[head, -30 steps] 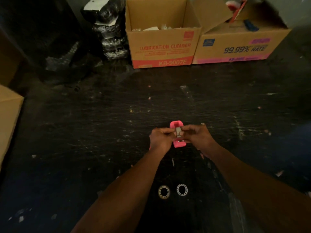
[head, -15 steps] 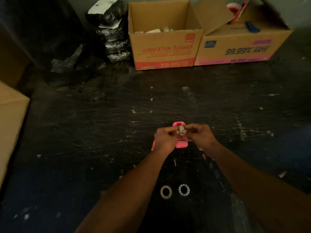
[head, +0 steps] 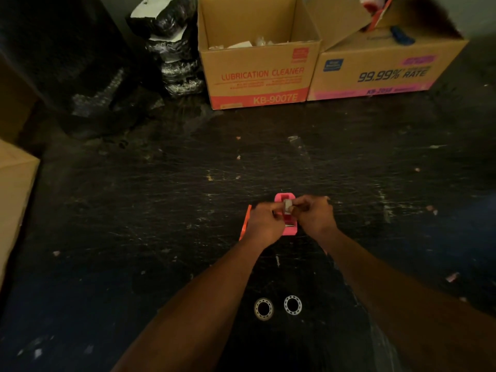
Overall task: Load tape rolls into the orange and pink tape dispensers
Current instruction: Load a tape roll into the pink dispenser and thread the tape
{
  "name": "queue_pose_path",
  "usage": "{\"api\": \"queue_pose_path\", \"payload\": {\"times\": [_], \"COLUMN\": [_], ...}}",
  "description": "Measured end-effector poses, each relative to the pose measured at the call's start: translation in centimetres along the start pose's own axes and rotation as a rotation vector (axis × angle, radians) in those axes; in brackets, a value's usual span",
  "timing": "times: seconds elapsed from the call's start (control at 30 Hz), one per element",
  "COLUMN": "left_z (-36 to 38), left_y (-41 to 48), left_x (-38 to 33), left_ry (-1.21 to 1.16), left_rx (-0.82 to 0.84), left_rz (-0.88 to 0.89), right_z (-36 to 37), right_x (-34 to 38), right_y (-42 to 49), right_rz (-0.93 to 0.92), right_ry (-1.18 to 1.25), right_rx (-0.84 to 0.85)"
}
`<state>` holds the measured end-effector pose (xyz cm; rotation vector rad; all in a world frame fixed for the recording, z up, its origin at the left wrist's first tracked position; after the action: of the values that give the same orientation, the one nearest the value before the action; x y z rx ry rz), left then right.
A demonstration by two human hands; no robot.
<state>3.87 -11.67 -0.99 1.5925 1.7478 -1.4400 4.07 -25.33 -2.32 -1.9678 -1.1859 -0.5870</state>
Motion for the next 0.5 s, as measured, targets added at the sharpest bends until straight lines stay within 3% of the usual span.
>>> {"api": "queue_pose_path", "payload": {"times": [0.3, 0.5], "left_z": [0.31, 0.23], "left_y": [0.60, 0.62], "left_x": [0.37, 0.58], "left_ry": [0.074, 0.003], "left_rx": [0.015, 0.004], "left_rz": [0.029, 0.005], "right_z": [0.48, 0.87], "right_x": [0.34, 0.36], "right_y": [0.40, 0.71], "right_rz": [0.027, 0.040], "right_ry": [-0.021, -0.032], "right_rx": [-0.018, -0.058]}}
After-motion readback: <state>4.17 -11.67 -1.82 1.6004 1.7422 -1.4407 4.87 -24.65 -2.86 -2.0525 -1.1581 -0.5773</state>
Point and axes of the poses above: each hand's wrist, its own y-axis towards the middle knuckle, its own z-axis out of the palm, x = y × z, the point moved 2 cm from there along y, towards the middle knuckle, and after that the axes turned 6 degrees about -y, right-handed, at the moved point
